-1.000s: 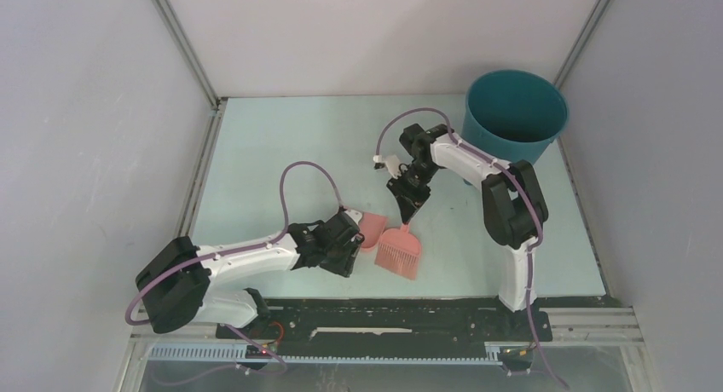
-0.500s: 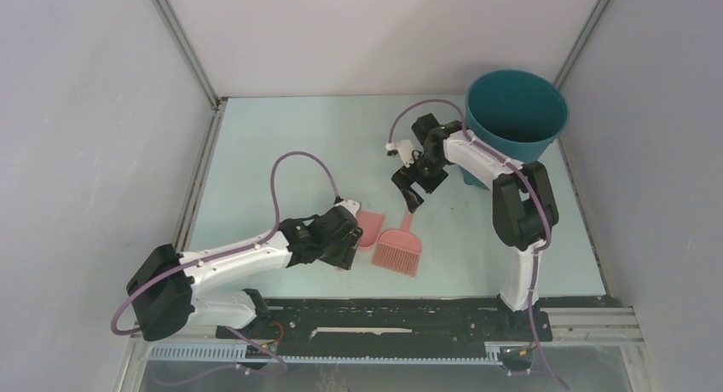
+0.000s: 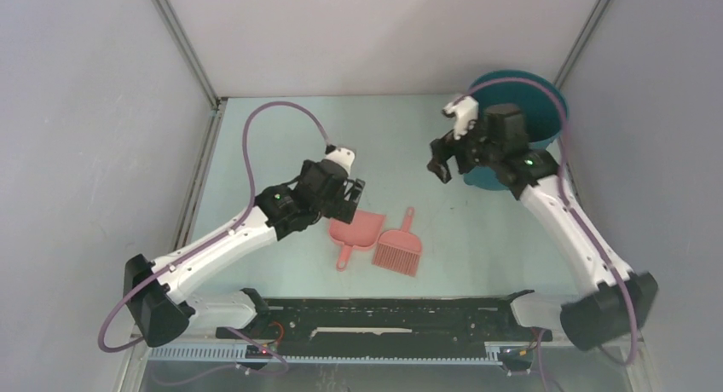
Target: Sweep away the paper scraps from the table
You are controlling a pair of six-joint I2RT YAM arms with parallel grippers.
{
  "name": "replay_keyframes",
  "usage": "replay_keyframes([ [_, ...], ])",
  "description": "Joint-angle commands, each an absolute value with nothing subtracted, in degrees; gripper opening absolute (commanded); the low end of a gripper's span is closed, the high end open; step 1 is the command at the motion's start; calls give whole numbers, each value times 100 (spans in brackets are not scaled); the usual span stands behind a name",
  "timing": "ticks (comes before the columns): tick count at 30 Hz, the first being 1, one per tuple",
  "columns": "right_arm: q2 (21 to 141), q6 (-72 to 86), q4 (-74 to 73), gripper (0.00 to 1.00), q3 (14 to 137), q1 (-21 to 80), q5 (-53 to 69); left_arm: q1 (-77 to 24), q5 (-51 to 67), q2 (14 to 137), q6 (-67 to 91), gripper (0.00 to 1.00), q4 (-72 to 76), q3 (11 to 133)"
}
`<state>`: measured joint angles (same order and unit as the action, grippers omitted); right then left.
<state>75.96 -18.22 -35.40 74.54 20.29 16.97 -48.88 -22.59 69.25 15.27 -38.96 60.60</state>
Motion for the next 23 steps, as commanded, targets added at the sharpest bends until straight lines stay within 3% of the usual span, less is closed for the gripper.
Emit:
replay_keyframes([
  [1,6953,-520,-2188,100,6806,1324,2587,-4552,-2811,6718,1040,100,-3594,6480],
  [5,7062,495,-1614,100,6214,673,4628,-3989,-2061,6178,1346,100,-2167,5530],
  [7,6896,333,-1197,100,5714,843,4109,-3663,-1568,5965,1510,100,-1767,5158],
  [10,6594,107,-558,100,4942,1206,3482,-3612,-1732,5786,1516,100,-1681,5040],
  [23,6447,246,-792,100,5125,1205,3765,-3607,-1710,6060,1362,100,-1701,5121],
])
